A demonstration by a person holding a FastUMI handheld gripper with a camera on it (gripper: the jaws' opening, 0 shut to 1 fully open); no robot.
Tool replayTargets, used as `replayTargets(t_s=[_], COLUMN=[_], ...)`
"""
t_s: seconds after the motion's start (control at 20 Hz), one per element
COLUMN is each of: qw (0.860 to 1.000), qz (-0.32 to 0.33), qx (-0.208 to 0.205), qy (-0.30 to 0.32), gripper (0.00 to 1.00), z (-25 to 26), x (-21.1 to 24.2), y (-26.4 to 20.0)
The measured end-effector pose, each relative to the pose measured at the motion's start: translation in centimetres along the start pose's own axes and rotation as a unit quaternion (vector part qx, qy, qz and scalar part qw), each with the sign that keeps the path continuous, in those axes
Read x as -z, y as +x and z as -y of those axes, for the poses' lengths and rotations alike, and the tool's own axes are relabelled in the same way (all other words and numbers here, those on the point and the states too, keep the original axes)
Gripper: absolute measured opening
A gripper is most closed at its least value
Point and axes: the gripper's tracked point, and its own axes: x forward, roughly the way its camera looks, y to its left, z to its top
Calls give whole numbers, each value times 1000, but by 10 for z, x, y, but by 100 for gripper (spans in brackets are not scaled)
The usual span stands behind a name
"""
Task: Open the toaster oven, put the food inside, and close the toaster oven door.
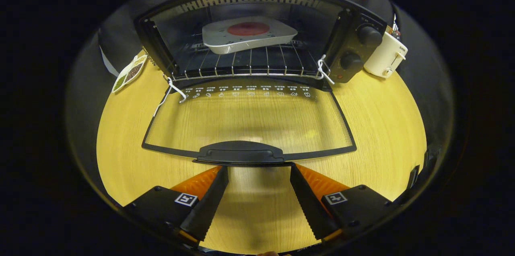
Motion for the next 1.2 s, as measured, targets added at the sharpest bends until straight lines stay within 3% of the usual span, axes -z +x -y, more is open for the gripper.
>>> replayTargets(t_s=[0.35, 0.65, 0.9, 1.2], qw=[998, 981, 945, 878], qz=[58, 189, 320, 472], qx=[-24, -41, -57, -54], qy=[2, -3, -26, -62], gripper=[99, 98, 98, 98], z=[-1, -1, 9, 61], x=[-17, -74, -115, -147], y=[-38, -99, -173, -292])
